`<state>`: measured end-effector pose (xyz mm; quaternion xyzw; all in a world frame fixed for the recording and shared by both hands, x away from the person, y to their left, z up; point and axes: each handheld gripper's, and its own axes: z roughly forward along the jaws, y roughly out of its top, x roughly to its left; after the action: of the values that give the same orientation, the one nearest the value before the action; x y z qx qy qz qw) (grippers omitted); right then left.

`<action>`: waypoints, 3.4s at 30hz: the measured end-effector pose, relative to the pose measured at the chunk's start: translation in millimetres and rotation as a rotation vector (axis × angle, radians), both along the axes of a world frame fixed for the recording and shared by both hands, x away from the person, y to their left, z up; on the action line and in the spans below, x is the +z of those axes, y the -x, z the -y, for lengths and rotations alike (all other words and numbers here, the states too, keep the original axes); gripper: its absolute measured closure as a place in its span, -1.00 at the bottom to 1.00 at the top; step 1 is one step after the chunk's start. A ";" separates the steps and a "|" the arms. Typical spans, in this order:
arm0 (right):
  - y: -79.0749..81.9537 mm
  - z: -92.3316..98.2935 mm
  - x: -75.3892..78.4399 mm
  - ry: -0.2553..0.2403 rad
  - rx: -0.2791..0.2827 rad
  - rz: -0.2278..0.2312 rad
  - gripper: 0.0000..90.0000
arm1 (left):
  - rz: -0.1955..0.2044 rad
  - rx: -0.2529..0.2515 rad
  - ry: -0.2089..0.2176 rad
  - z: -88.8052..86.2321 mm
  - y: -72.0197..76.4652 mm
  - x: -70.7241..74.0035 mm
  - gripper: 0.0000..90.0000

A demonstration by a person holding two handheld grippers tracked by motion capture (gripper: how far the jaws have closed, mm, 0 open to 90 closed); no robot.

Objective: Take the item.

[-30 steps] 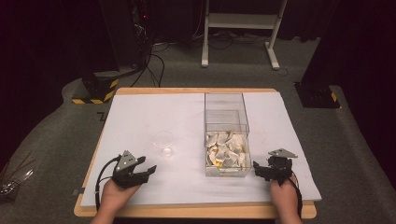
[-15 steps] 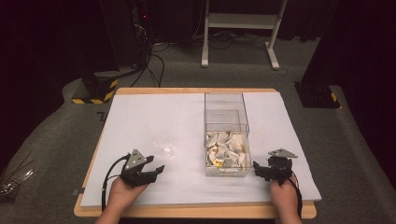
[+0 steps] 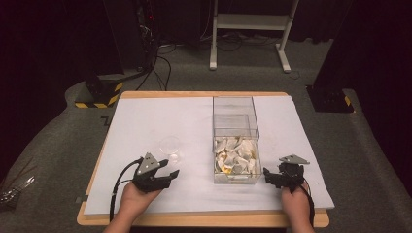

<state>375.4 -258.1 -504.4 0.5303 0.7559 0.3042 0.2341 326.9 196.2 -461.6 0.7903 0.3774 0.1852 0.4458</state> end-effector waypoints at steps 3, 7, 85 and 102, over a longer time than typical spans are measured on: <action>0.1 -0.2 0.0 -0.001 -0.002 -0.001 -0.76 | -0.003 -0.007 0.011 2.4 -0.8 0.4 -0.08; 0.2 -0.2 0.0 -0.001 -0.001 -0.001 -0.75 | -0.003 -0.020 0.015 8.6 -1.9 2.8 -0.07; 0.1 0.7 0.1 -0.003 0.014 0.004 -0.73 | 0.008 -0.261 0.040 136.4 -53.6 54.6 0.04; 0.3 0.6 0.1 -0.007 0.014 0.002 -0.72 | -0.084 -0.277 -0.057 160.5 -72.0 45.8 0.17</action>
<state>375.1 -258.7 -504.3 0.5254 0.7584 0.3090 0.2309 398.9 35.7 -415.8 0.8542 0.2778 0.0993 0.4281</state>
